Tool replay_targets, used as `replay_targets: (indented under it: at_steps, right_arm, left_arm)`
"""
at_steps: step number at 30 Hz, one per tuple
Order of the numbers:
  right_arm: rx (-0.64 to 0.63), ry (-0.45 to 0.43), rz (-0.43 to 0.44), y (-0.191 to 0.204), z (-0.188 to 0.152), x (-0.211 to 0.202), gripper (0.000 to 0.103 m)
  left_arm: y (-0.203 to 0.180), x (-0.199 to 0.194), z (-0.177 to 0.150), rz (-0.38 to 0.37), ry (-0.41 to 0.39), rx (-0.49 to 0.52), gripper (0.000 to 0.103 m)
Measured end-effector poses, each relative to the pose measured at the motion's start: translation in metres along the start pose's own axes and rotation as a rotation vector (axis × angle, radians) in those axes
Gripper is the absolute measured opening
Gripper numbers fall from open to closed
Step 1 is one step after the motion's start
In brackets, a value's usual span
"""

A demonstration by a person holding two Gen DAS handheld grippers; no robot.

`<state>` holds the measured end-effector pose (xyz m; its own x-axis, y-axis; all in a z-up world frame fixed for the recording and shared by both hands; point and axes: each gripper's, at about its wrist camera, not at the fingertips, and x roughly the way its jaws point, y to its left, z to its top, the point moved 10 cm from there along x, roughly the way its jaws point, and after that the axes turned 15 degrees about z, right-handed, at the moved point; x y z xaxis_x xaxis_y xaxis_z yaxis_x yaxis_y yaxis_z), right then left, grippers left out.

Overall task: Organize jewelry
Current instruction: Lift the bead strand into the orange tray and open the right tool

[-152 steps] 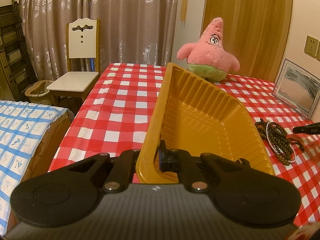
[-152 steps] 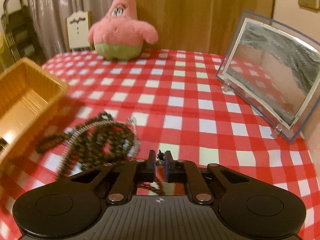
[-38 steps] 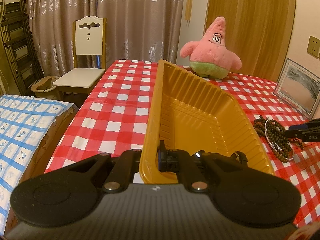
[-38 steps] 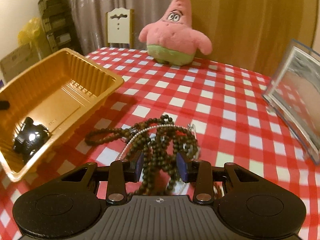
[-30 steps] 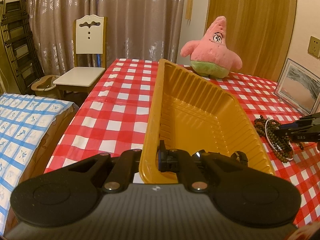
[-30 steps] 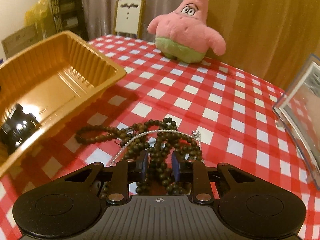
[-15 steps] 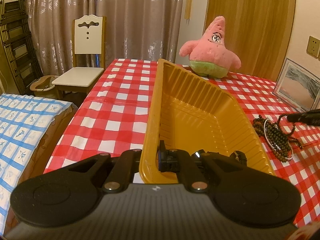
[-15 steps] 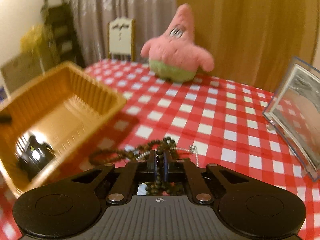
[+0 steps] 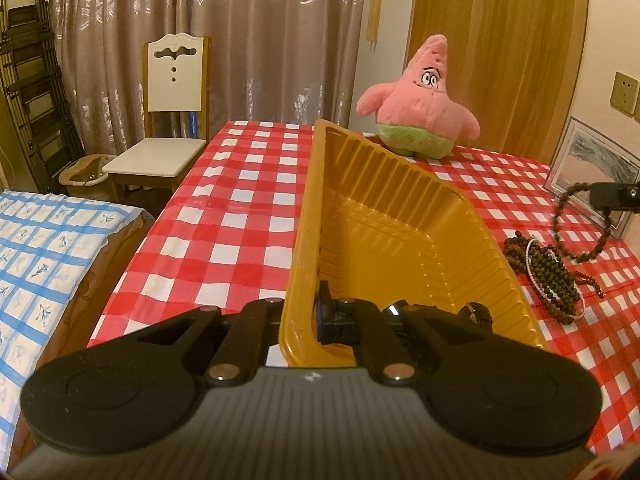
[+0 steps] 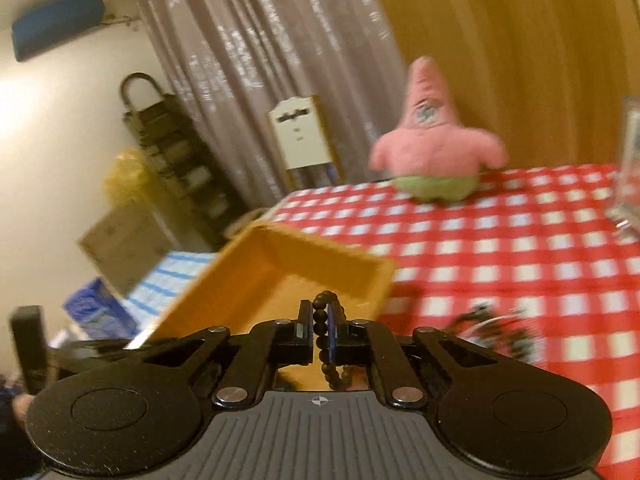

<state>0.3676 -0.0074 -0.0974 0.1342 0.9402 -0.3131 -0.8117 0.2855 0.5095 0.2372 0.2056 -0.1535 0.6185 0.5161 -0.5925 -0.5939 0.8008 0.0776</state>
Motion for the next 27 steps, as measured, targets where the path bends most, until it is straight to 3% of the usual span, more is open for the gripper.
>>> replay_targets:
  at_steps: [5, 10, 15, 19, 21, 23, 27]
  right_arm:
    - [0.069, 0.043, 0.126, 0.035, -0.011, 0.047, 0.007]
    - [0.122, 0.083, 0.195, 0.058, -0.026, 0.090, 0.007]
    - [0.161, 0.130, 0.207, 0.064, -0.040, 0.120, 0.007]
    - [0.144, 0.161, 0.168, 0.061, -0.047, 0.132, 0.008]
    - [0.135, 0.159, 0.156, 0.060, -0.047, 0.130, 0.015]
    - [0.116, 0.153, 0.147, 0.061, -0.049, 0.125, 0.036]
    - [0.107, 0.113, 0.120, 0.057, -0.044, 0.106, 0.037]
  left_arm:
    - [-0.001, 0.000, 0.000, 0.000, 0.000, -0.002, 0.004]
    - [-0.001, 0.000, 0.001, -0.001, 0.001, -0.004, 0.004]
    - [-0.001, 0.000, 0.001, -0.006, 0.004, -0.002, 0.004]
    - [-0.002, 0.001, 0.001, -0.007, 0.005, -0.003, 0.004]
    - [-0.002, 0.000, 0.000, -0.008, 0.006, -0.003, 0.004]
    - [-0.002, 0.000, 0.000, -0.007, 0.007, -0.001, 0.004]
    - [-0.002, 0.001, -0.001, -0.007, 0.007, -0.002, 0.004]
